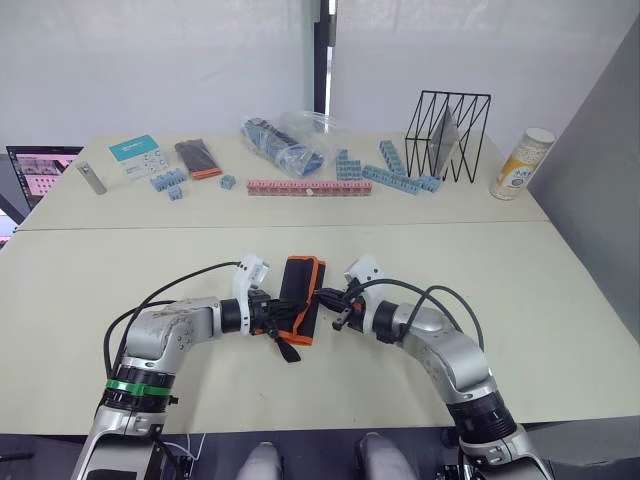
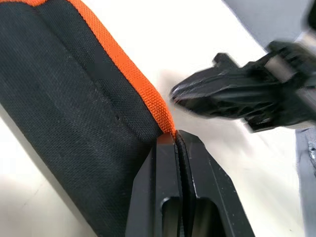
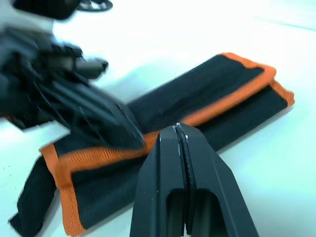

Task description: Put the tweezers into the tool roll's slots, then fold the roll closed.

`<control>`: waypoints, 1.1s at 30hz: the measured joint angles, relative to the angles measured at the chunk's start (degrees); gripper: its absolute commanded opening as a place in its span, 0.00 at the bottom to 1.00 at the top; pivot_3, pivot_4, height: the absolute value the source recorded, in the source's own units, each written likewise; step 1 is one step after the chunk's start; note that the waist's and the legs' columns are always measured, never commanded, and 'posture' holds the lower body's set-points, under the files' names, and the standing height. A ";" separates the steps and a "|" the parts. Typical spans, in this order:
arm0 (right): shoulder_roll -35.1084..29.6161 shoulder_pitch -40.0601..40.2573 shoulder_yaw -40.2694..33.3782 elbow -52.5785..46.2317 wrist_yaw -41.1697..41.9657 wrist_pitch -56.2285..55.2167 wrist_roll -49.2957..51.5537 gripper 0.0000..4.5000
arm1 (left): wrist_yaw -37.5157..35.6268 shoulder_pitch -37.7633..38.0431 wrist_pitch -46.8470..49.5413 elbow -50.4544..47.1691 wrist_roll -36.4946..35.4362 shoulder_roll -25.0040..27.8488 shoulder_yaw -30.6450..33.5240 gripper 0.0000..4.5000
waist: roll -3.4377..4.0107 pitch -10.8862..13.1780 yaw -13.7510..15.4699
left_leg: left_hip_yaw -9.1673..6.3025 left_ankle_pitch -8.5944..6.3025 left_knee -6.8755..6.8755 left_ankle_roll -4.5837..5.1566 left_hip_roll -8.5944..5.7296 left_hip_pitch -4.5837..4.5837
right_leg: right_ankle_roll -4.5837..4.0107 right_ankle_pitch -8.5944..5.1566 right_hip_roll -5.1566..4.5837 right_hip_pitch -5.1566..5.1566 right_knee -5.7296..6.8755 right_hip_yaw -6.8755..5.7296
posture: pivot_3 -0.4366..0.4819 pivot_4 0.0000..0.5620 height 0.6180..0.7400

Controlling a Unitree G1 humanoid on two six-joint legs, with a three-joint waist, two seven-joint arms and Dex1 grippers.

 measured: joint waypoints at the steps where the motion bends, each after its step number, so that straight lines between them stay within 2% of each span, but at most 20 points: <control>1: 0.17 -0.71 0.01 0.06 0.02 -0.09 0.00 0.00 | 0.29 -0.23 -0.26 0.32 0.55 -0.38 -0.25 0.01 | 0.00 0.00 0.01 | 0.00 0.02 0.00 -0.04 0.00 0.02 | 0.00 0.00 0.00 0.01 0.01 0.00 | 0.48 0.27 0.90; 8: 1.85 -4.74 1.45 4.43 -0.59 -1.83 -1.58 0.00 | 2.20 -0.39 -2.50 1.24 2.19 -2.87 -0.86 0.01 | 0.00 0.00 0.62 | 0.00 0.23 0.04 -0.34 0.00 0.13 | 0.05 0.15 0.00 0.13 0.02 0.01 | 0.48 0.27 0.90; 15: 2.13 -8.87 4.89 13.69 -2.47 -2.38 -6.40 0.00 | 2.20 1.20 -3.55 -0.27 2.82 -2.01 -1.29 0.01 | 0.02 -0.03 0.50 | 0.01 0.28 -0.04 -0.42 0.00 0.21 | 0.07 0.21 0.02 0.14 0.02 0.07 | 0.48 0.27 0.90; 21: 2.73 -10.17 4.97 16.52 -2.83 -1.96 -6.89 0.00 | 2.12 1.28 -3.58 -0.50 3.40 -1.94 -1.26 0.01 | 0.01 -0.08 0.24 | 0.02 0.28 -0.05 -0.42 0.00 0.33 | 0.07 0.21 0.01 0.24 0.02 0.08 | 0.48 0.27 0.90; 29: 3.05 -9.77 5.15 16.95 -3.39 -1.96 -7.30 0.00 | 0.56 2.58 -3.34 -2.17 1.16 -1.57 -0.33 0.55 | 0.01 -0.09 -0.19 | 0.02 0.28 -0.06 -0.42 0.01 0.77 | 0.08 0.19 0.02 0.69 -0.01 0.08 | 0.48 0.27 0.90; 32: 3.43 -9.45 5.14 16.80 -3.95 -1.96 -7.32 0.00 | -0.78 3.58 -2.44 -3.92 -0.79 0.45 1.46 0.77 | 0.01 -0.08 -0.39 | 0.02 0.28 -0.06 -0.42 0.02 0.85 | 0.07 0.19 0.02 0.75 -0.01 0.09 | 0.48 0.27 0.90; 33: 3.51 -9.32 5.15 16.70 -4.03 -1.96 -7.31 0.00 | -1.62 3.81 -2.34 -4.54 -1.36 1.52 1.89 0.77 | 0.01 -0.08 -0.44 | 0.02 0.28 -0.06 -0.42 0.03 0.85 | 0.07 0.19 0.03 0.74 -0.01 0.09 | 0.48 0.27 0.90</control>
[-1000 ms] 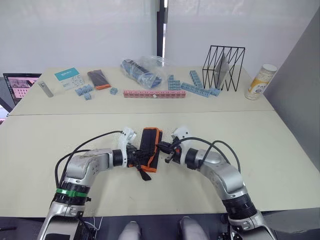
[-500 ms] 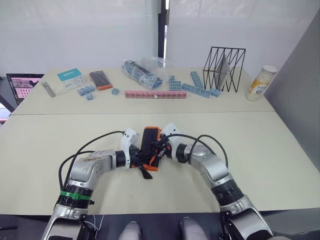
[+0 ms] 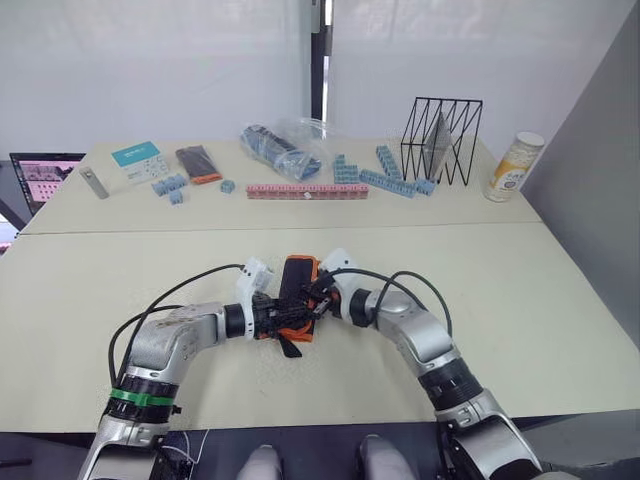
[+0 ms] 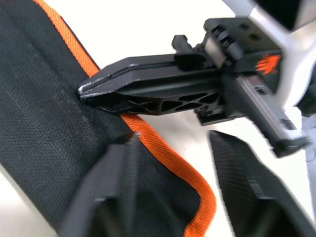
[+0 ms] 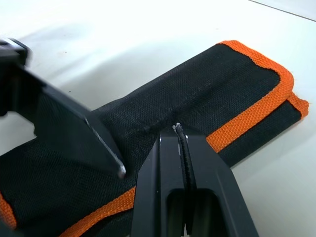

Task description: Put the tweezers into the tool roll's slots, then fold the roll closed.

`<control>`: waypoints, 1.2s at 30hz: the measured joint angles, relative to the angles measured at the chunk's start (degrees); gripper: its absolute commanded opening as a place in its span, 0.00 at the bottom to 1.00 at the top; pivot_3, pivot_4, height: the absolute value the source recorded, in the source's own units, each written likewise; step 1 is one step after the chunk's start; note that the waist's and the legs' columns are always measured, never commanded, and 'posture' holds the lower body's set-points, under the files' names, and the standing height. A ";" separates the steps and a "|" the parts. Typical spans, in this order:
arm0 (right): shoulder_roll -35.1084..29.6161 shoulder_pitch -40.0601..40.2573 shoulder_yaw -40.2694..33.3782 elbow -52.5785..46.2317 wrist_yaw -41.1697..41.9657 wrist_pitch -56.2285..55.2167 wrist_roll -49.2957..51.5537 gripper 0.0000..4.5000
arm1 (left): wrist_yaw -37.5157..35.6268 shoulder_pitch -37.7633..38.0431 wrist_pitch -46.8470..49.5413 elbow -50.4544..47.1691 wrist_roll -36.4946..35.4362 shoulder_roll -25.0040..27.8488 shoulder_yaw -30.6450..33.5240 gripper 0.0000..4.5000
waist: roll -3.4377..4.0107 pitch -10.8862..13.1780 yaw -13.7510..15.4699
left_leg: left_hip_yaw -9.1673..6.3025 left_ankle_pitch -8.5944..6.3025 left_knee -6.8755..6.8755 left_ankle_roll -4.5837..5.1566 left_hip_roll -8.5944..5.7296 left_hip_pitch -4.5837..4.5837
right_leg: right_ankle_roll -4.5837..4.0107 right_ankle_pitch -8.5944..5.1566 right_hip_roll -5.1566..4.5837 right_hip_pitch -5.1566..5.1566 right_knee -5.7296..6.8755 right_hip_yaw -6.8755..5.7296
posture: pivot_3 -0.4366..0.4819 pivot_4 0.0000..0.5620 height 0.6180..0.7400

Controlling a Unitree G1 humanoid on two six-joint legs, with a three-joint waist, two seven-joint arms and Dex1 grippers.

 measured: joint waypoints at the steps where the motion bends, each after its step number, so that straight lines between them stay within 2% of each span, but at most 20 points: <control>1: 0.05 0.09 0.02 -0.06 -0.06 0.00 0.00 0.00 | -1.03 0.16 0.06 -0.61 -0.73 1.50 0.94 0.77 | 0.00 0.00 -0.04 | 0.00 0.00 -0.01 0.00 0.00 0.00 | 0.00 0.00 0.00 0.00 0.00 0.00 | 0.48 0.27 0.90; 5: 0.04 0.29 0.06 -0.21 -0.03 0.00 0.00 0.00 | -6.02 0.19 -0.34 -0.81 -2.90 6.88 4.10 0.77 | 0.01 0.00 -0.03 | 0.00 0.00 -0.04 0.00 0.00 -0.01 | 0.00 0.00 0.00 -0.01 -0.07 0.00 | 0.48 0.27 0.90; 10: 0.03 0.31 0.08 -0.25 0.04 -0.01 -0.01 0.00 | -15.44 0.06 -7.00 2.93 -2.13 10.99 4.07 0.44 | 0.02 0.01 -0.02 | 0.01 0.00 -0.08 0.00 0.01 -0.02 | -0.02 -0.01 0.00 -0.02 -0.14 0.00 | 0.48 0.27 0.90; 15: 0.16 0.27 0.14 -0.26 0.04 -0.01 -0.33 0.00 | -19.36 -2.64 -14.23 8.23 1.14 9.43 1.75 0.06 | 0.02 0.01 0.01 | 0.01 0.00 -0.08 0.00 0.00 -0.04 | -0.02 -0.01 0.00 -0.02 -0.17 0.01 | 0.48 0.27 0.90; 16: 0.28 0.28 0.17 -0.29 0.04 -0.01 -0.38 0.00 | -19.73 -2.89 -15.47 9.00 1.92 8.66 1.08 0.00 | 0.02 0.01 -0.04 | 0.02 0.00 -0.08 0.00 0.00 -0.04 | -0.02 -0.01 0.00 -0.02 -0.18 0.02 | 0.48 0.27 0.90; 27: -0.31 0.96 0.52 -1.93 0.59 -0.04 -0.97 0.00 | -21.08 -4.96 -29.54 18.90 14.13 2.51 -8.68 0.00 | 0.01 0.01 0.02 | 0.04 0.00 -0.16 0.00 0.00 -0.12 | -0.01 -0.01 0.00 -0.09 -0.21 0.05 | 0.48 0.27 0.90; 32: -1.89 3.13 0.65 -4.04 4.25 -3.51 -0.47 0.00 | -21.86 -4.80 -35.89 20.22 17.16 2.75 -10.36 0.00 | 0.02 0.00 0.08 | 0.04 -0.01 -0.19 0.01 -0.01 -0.11 | 0.00 -0.01 -0.01 -0.06 -0.27 0.05 | 0.48 0.27 0.90; 36: -1.99 4.87 0.13 -4.29 8.53 -6.17 1.83 0.00 | -22.22 -4.27 -37.44 20.14 17.36 3.12 -10.42 0.00 | 0.03 0.01 -0.21 | 0.09 0.00 -0.28 0.01 0.01 -0.13 | 0.01 -0.02 0.00 -0.16 -0.26 0.10 | 0.48 0.27 0.90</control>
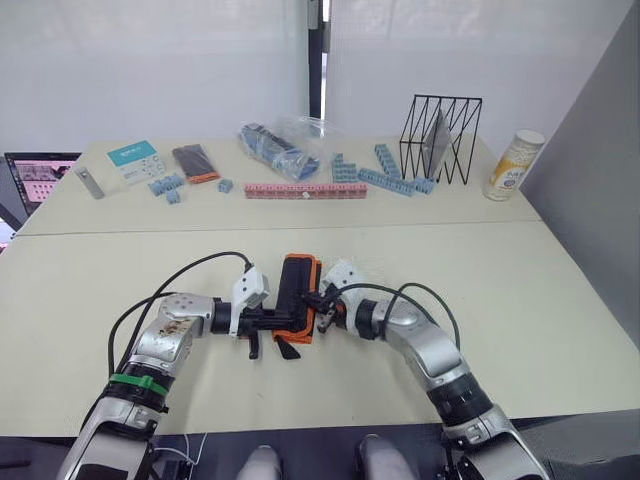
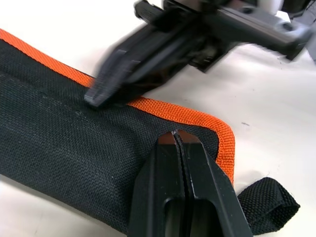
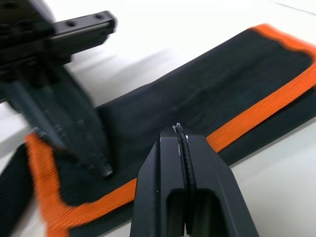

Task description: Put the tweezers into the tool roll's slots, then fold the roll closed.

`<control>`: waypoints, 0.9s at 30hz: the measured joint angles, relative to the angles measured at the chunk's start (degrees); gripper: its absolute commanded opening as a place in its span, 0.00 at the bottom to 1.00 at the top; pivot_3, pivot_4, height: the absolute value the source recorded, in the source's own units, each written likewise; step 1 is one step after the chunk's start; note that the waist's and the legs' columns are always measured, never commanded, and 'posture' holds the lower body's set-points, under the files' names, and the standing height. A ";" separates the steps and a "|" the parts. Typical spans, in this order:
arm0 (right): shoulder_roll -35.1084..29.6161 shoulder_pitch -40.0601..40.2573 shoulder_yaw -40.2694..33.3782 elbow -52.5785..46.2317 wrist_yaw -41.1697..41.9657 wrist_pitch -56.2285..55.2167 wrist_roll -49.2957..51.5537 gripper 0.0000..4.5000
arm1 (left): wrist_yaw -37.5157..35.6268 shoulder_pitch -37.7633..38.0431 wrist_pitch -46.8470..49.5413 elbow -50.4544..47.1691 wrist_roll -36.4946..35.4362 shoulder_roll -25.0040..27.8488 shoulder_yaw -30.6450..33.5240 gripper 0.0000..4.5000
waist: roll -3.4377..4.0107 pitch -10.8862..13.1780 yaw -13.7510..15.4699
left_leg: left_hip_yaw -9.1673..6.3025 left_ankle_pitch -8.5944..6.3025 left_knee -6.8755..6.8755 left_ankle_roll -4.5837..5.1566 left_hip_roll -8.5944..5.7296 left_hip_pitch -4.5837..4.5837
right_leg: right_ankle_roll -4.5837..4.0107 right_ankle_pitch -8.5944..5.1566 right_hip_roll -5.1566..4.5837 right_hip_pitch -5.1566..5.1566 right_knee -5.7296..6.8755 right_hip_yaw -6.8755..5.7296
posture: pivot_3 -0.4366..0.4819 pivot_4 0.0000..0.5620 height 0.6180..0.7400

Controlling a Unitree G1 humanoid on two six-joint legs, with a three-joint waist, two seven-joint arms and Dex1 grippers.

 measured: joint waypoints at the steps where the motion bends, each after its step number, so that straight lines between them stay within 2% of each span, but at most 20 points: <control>1: -0.42 -0.41 0.34 0.41 0.84 -0.70 -0.13 0.00 | 0.01 0.09 -0.07 -0.03 0.00 0.01 0.01 0.00 | 0.00 0.00 0.02 | 0.00 0.00 -0.01 0.00 0.00 0.00 | 0.00 0.00 0.00 -0.01 0.00 0.00 | 0.48 0.27 0.90; 8: -0.12 -5.64 3.43 9.96 2.26 -5.15 -3.71 0.00 | 0.10 0.39 -0.12 -0.27 0.33 0.60 0.06 0.00 | -0.01 -0.04 -0.20 | 0.08 0.00 -0.17 0.01 0.08 0.28 | -0.01 0.00 0.06 0.16 0.00 0.06 | 0.48 0.27 0.90; 15: 4.37 -13.76 1.20 28.55 2.25 -13.30 -3.56 0.00 | 0.18 0.57 0.71 -0.37 1.23 1.68 0.34 0.00 | -0.03 -0.05 -1.45 | 0.15 0.02 -0.25 0.04 0.06 1.01 | -0.53 -0.31 0.04 0.55 0.01 0.19 | 0.48 0.27 0.90; 21: 6.55 -22.30 -0.47 44.73 1.93 -19.00 -3.82 0.00 | -0.72 1.87 1.40 -1.43 1.27 2.19 0.41 0.00 | 0.05 -0.03 -1.57 | 0.15 -0.03 -0.25 -0.05 -0.05 0.93 | -0.57 -0.33 0.02 0.44 -0.30 0.36 | 0.48 0.27 0.90; 24: 6.73 -25.53 -1.72 50.10 0.83 -20.79 -4.60 0.00 | -1.14 3.25 1.92 -1.29 1.27 2.19 -0.15 0.00 | 0.12 -0.01 -1.44 | 0.09 -0.03 -0.28 -0.04 -0.05 0.18 | -0.56 -0.33 0.03 0.00 -0.65 0.30 | 0.48 0.27 0.90; 27: 7.59 -28.61 -3.08 55.21 -1.20 -21.78 -5.71 0.00 | -1.12 3.22 2.22 -1.26 1.35 2.53 0.01 0.00 | 0.14 0.00 -1.30 | 0.13 0.00 -0.30 0.00 -0.15 0.02 | -0.52 -0.30 0.02 -0.18 -0.75 0.42 | 0.48 0.27 0.90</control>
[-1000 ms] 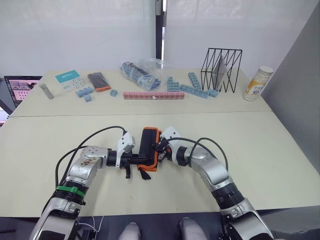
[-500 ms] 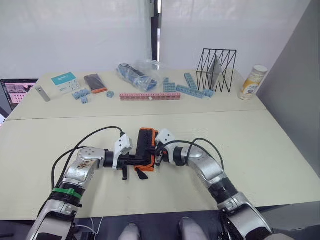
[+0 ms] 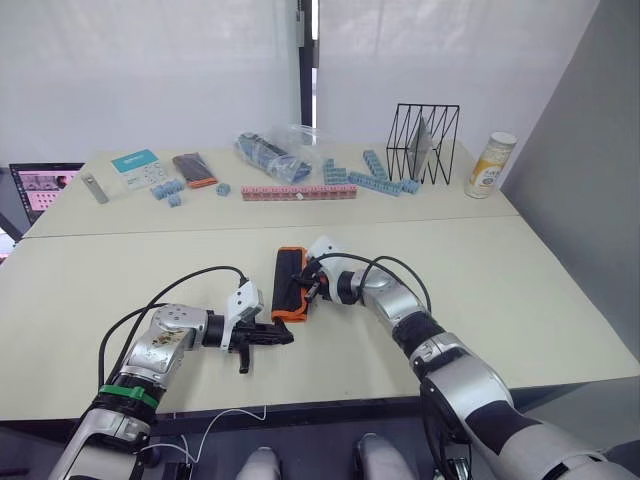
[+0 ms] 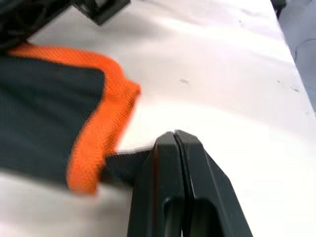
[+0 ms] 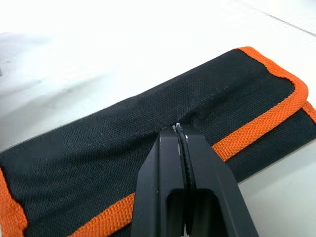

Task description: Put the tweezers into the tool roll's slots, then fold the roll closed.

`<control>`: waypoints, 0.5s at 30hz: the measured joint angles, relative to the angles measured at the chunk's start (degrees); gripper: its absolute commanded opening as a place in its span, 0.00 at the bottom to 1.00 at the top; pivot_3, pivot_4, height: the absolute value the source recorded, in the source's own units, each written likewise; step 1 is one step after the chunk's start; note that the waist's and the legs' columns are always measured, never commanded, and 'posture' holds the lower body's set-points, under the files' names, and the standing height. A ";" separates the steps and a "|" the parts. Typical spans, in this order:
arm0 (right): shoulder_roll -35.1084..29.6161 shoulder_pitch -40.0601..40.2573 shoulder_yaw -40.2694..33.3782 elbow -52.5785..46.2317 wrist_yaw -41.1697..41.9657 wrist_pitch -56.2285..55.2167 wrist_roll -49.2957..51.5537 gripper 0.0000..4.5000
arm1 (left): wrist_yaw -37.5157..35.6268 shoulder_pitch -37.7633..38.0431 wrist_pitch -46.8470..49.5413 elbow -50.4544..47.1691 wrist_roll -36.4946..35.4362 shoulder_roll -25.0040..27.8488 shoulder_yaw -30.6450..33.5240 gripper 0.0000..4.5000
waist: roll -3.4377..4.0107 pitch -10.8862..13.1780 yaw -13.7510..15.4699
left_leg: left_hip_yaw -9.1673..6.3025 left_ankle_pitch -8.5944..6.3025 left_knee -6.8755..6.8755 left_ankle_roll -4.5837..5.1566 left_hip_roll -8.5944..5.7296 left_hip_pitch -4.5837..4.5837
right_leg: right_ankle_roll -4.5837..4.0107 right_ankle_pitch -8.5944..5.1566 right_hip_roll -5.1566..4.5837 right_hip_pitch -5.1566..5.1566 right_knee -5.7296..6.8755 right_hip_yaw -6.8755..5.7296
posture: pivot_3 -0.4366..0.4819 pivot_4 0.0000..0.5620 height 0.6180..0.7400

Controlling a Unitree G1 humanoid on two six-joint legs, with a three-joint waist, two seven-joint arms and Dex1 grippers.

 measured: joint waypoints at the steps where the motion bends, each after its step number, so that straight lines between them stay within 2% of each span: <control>1: 0.13 -0.62 -0.25 0.98 -0.36 -0.26 -0.09 0.00 | 0.01 0.00 -0.01 -0.01 -0.01 0.00 0.04 0.00 | 0.00 0.00 0.03 | 0.00 0.03 -0.01 0.04 0.00 -0.10 | 0.02 0.01 0.01 0.13 0.01 0.00 | 0.48 0.27 0.90; 4: 0.54 -2.06 -1.91 3.43 -0.51 -1.21 -0.15 0.00 | 0.05 0.00 -0.03 -0.03 -0.02 -0.02 0.15 0.00 | 0.02 0.01 0.05 | 0.02 0.39 -0.05 0.60 -0.02 -0.14 | 0.08 0.05 0.03 0.16 0.20 0.01 | 0.48 0.27 0.90; 8: 0.52 -2.16 -3.09 3.55 -0.14 -1.92 -0.32 0.00 | -0.03 0.12 0.00 -0.45 -0.17 -0.02 0.26 0.00 | 0.04 0.02 0.04 | 0.04 0.47 -0.05 0.71 -0.03 -0.15 | 0.13 0.35 0.08 0.26 0.32 0.05 | 0.48 0.27 0.90; 10: 0.39 -2.14 -3.32 2.82 0.64 -1.89 -0.66 0.00 | -0.13 0.71 0.15 -1.37 -0.45 -0.02 0.76 0.00 | 0.06 0.04 -0.01 | 0.08 0.95 -0.05 1.33 -0.03 -0.23 | 0.02 0.86 0.13 0.23 0.33 0.08 | 0.48 0.27 0.90; 13: 0.11 -1.95 -3.78 0.77 1.23 -1.27 -0.71 0.00 | -1.04 1.39 3.01 -3.77 -3.83 -0.05 2.55 0.00 | 0.09 0.07 -0.07 | 0.08 1.45 -0.18 1.72 0.00 -0.85 | 0.01 1.07 0.19 -0.36 0.39 0.09 | 0.48 0.27 0.90; 15: -0.14 -1.32 -3.89 -0.97 1.78 -0.86 -0.72 0.00 | -1.87 1.22 6.45 -5.82 -8.06 -0.20 5.11 0.00 | 0.10 0.08 -0.11 | 0.07 1.96 -0.34 1.84 0.04 -1.10 | 0.51 1.53 0.25 -0.54 0.39 0.10 | 0.48 0.27 0.90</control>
